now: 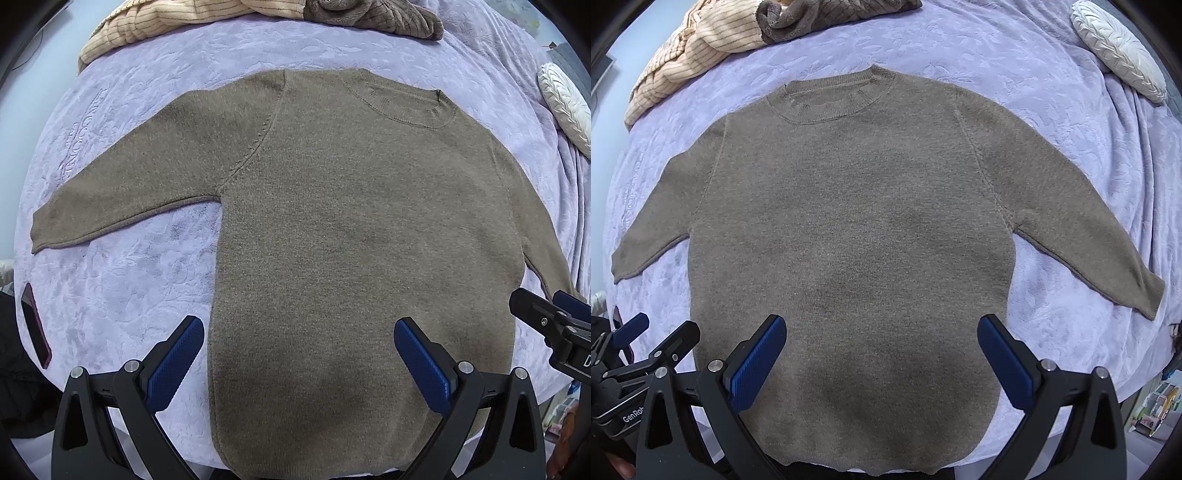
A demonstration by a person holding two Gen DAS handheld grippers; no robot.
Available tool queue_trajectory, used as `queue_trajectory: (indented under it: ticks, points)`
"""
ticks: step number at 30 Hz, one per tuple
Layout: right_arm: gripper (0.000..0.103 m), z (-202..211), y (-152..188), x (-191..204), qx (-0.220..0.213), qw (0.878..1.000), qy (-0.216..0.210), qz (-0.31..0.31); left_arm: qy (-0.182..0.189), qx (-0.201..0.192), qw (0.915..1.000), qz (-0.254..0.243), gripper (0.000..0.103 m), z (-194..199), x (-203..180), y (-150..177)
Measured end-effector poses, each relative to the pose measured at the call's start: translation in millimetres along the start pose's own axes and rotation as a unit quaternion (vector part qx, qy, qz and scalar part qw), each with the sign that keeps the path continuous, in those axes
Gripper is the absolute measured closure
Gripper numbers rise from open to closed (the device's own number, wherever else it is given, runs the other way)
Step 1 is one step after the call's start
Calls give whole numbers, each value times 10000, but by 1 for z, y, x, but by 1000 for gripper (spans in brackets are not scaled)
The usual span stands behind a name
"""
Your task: Fold small clothes
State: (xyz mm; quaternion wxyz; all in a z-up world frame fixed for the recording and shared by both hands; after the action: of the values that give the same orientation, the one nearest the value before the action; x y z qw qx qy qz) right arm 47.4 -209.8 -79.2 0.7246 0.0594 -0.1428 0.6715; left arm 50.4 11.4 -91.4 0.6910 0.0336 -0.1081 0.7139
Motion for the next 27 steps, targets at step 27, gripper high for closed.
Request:
queue_trajectory:
  ticks: [27]
  points:
    - [0, -44, -19, 49, 455, 9968, 244, 610, 84, -164, 9376, 3472, 0, -138, 275, -34]
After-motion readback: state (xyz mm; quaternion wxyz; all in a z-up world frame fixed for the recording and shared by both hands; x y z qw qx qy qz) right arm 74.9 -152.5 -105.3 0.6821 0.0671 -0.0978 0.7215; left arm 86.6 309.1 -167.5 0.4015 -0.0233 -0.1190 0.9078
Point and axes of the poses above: each gripper's, at about its wrist camera, not at the fingertips, and z roughly against the way its jaws point, x to its left, y to its underside, the point moved 4 cm from there along -z, roughly the way its jaws point, and after that the axes turned 14 degrees about -y, right-handed, at the moved point
